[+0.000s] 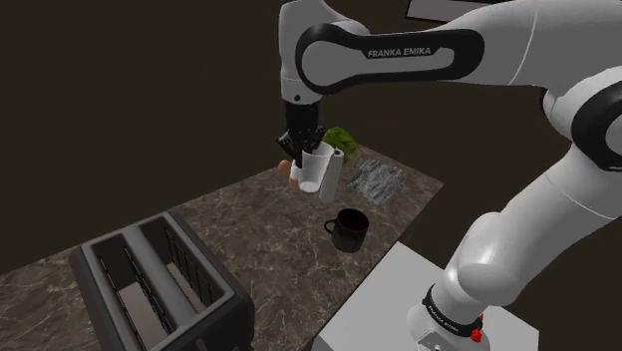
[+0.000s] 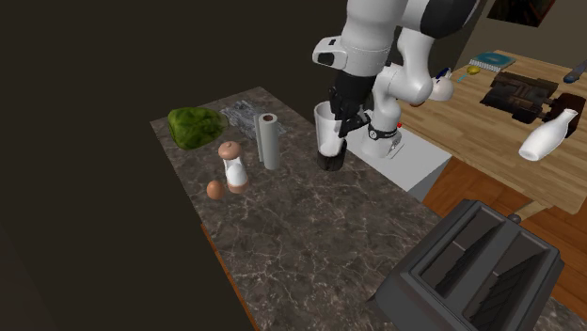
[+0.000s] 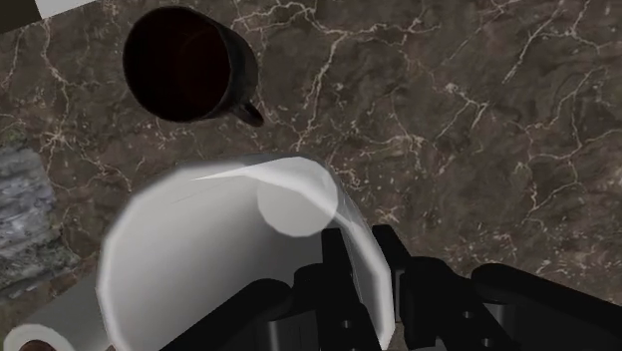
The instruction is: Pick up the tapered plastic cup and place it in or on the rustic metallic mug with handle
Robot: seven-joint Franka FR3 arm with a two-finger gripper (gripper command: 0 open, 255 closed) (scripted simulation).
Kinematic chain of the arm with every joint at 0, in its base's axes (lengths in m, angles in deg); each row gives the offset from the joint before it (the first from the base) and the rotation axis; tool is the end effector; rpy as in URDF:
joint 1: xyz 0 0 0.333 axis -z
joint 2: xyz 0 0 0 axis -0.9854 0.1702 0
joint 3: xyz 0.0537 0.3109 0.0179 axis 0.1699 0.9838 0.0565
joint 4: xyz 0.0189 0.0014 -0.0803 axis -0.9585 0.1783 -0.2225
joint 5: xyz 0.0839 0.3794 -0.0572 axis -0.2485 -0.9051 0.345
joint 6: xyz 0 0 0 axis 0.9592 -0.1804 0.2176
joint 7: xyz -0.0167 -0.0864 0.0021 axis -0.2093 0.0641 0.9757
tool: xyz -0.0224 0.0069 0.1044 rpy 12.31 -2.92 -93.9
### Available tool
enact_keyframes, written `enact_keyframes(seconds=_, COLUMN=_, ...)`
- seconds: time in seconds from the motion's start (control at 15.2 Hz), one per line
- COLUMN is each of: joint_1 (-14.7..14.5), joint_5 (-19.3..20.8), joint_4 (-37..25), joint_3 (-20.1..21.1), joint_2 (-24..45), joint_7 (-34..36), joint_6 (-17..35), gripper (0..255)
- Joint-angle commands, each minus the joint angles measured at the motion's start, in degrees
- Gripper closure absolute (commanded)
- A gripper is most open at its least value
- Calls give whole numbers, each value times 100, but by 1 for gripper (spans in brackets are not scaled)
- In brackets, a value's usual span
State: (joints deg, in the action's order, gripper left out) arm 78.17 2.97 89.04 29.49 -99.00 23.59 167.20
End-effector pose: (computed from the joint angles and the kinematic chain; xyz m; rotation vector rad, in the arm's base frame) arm 0.4604 0.1613 0.5506 2.9919 -0.3213 -0.0494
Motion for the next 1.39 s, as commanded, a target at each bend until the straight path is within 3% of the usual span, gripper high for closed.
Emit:
enact_keyframes(seconds=0.0, joint_1=22, joint_5=-94, joint_4=420, joint_3=-113, joint_2=-487, joint_7=-187, joint_6=-37, gripper=255)
enact_keyframes(seconds=0.53, joint_1=35, joint_5=-163, joint_4=1764, joint_3=-664, joint_2=-2263, joint_7=-880, joint_6=-410, gripper=255)
enact_keyframes(seconds=1.32, joint_1=1, joint_5=-197, joint_4=2703, joint_3=-615, joint_2=-2285, joint_7=-801, joint_6=502, gripper=255)
